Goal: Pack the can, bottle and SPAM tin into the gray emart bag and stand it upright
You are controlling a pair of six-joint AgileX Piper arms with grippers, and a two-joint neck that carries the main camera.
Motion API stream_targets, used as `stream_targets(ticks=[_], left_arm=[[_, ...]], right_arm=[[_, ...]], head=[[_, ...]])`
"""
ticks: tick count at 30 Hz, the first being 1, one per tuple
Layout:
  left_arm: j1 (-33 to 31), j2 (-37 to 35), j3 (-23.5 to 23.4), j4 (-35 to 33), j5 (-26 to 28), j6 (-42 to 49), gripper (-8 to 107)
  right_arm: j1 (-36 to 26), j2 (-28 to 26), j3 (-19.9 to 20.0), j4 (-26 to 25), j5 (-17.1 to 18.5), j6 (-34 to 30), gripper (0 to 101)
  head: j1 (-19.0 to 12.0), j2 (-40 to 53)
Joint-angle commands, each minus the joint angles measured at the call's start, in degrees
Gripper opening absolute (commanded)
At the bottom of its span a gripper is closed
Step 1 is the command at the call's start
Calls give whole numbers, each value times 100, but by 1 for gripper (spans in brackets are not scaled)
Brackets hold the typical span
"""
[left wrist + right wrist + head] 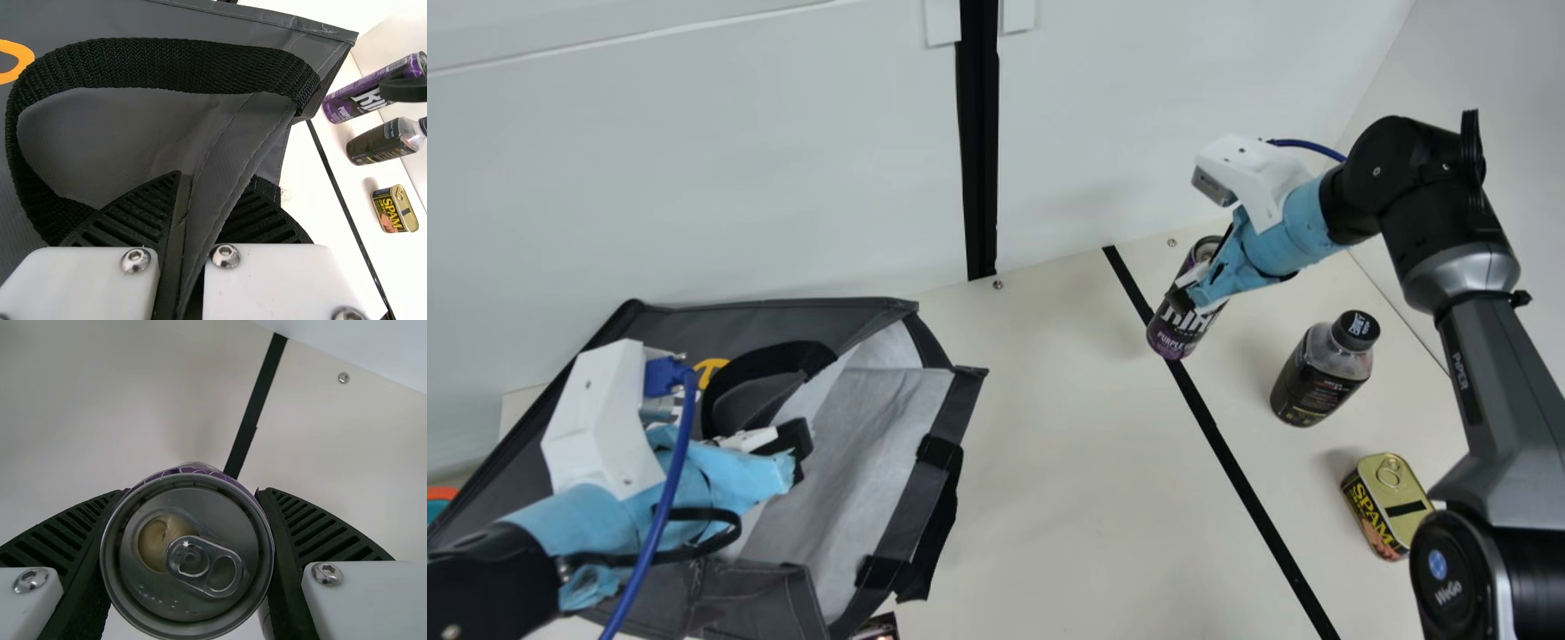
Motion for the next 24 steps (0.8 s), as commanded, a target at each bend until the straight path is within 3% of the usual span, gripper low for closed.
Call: stream_targets(ticks=[1, 24], left_arm=[[0, 0, 0, 0, 0, 0, -8], [0, 0, 0, 0, 0, 0, -8]], right_arm=[[55, -111, 138, 7, 1, -56, 0], [717, -1160, 1460, -8, 1, -1069, 0]], head=[[-130, -5], [-130, -5]])
